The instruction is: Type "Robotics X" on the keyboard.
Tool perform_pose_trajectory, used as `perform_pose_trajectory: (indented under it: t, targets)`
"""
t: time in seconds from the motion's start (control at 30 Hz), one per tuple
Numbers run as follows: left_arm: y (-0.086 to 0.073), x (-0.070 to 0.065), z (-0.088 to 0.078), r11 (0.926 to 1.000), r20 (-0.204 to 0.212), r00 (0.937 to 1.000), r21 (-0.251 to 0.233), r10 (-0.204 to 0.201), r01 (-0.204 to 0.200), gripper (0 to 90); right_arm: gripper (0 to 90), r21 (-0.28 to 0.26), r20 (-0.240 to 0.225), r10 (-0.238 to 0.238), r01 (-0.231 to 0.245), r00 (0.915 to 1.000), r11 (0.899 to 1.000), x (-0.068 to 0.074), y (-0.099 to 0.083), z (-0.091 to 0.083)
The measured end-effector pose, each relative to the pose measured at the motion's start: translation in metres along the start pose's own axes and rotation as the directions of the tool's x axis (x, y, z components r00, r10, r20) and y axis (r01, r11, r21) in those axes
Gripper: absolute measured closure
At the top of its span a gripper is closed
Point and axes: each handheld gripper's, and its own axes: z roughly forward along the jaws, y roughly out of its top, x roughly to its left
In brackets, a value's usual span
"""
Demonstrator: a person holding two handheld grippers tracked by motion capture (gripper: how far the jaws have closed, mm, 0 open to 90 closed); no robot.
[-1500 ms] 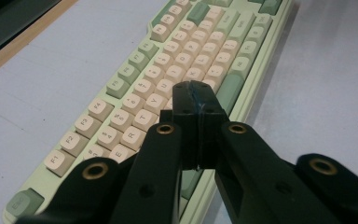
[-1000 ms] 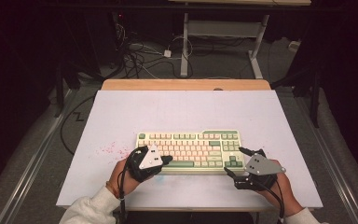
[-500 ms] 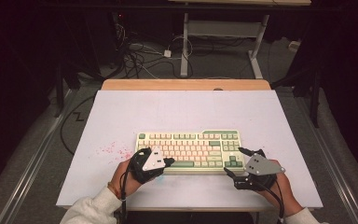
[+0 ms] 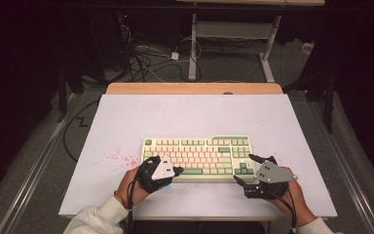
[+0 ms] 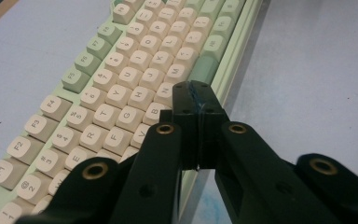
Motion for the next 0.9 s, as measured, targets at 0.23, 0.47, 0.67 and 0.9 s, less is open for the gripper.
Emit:
perform_pose_trajectory:
  t: [0.23,0.47,0.67,0.9]
  targets:
    - [-0.0029,0.0023,0.0026,0.9999,-0.004,1.0000,0.017,-0.003,0.003,87.4,20.5,0.002,0.000,0.004,-0.004,1.0000,1.000,0.0002,-0.0003,0.0002]
    - [-0.0057,0.0045,0.0042,0.9995,-0.013,0.9999,0.030,-0.005,0.006,87.4,20.5,0.003,0.002,0.004,-0.004,1.0000,1.000,0.0003,-0.0004,0.0003]
    - [-0.0074,0.0067,0.0038,0.9993,-0.023,0.9997,0.035,-0.006,0.007,87.4,20.5,0.003,0.003,0.003,-0.003,1.0000,1.000,0.0004,-0.0002,0.0002]
    - [-0.0091,0.0083,0.0057,0.9990,-0.024,0.9997,0.045,-0.005,0.006,87.4,20.5,0.004,0.002,0.001,-0.001,1.0000,1.000,0.0004,-0.0002,0.0003]
